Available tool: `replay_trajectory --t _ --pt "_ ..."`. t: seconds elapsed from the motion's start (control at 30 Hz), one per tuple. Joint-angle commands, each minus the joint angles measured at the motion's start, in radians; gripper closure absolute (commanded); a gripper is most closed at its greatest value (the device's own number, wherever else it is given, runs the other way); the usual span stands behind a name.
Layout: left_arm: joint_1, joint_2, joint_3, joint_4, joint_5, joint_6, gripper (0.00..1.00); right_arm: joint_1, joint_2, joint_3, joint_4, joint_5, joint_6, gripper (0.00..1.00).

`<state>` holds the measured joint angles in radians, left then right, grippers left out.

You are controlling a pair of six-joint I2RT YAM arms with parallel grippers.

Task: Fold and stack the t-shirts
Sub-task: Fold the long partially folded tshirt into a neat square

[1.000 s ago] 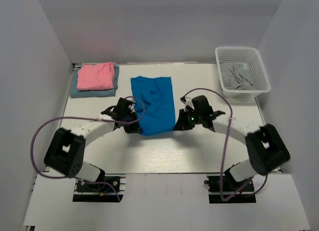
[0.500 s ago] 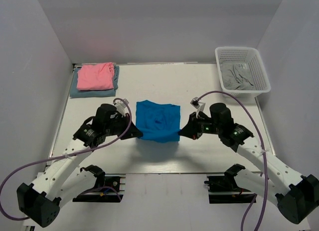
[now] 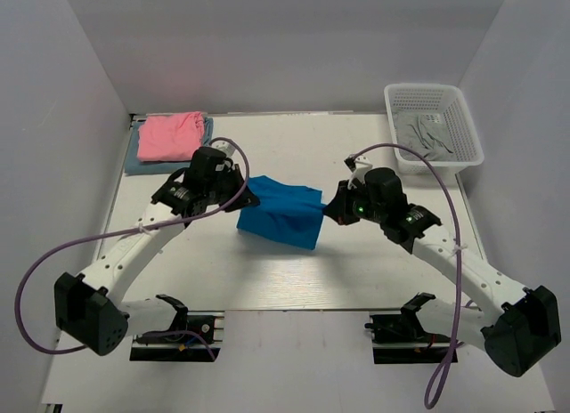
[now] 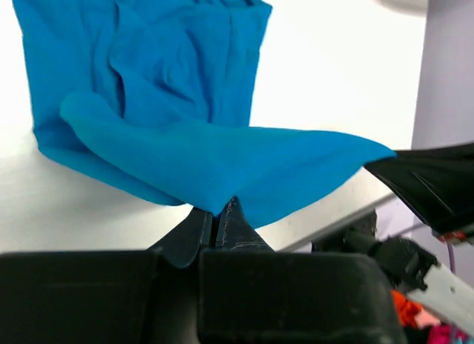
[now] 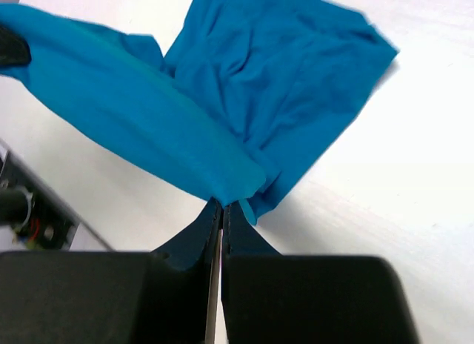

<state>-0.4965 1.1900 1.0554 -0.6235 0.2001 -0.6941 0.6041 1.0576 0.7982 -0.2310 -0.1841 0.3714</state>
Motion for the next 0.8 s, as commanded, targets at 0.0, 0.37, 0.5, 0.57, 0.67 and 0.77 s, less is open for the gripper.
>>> replay_trajectory --t 0.0,0.37,0.5,0.57,0.67,0.77 --pt "0.007 0.045 0.074 -0.015 -0.103 0.018 1.00 -0.015 0.030 0.076 0.044 0.107 0.008 1.00" --pt "0.027 0.256 0.195 0.004 -0.205 0.018 1.00 -0.066 0.202 0.174 0.033 0.100 0.041 1.00" --pt "0.036 0.307 0.207 0.031 -0.215 0.018 1.00 -0.090 0.278 0.202 0.064 0.078 0.050 1.00" --pt "0.047 0.335 0.207 0.067 -0.215 0.018 1.00 -0.101 0.315 0.211 0.081 0.086 0.061 1.00" --pt "0.056 0.398 0.236 0.076 -0.215 0.027 1.00 -0.125 0.363 0.237 0.102 0.084 0.064 1.00" --pt "0.076 0.454 0.267 0.102 -0.231 0.037 1.00 -0.136 0.416 0.271 0.108 0.060 0.055 1.00"
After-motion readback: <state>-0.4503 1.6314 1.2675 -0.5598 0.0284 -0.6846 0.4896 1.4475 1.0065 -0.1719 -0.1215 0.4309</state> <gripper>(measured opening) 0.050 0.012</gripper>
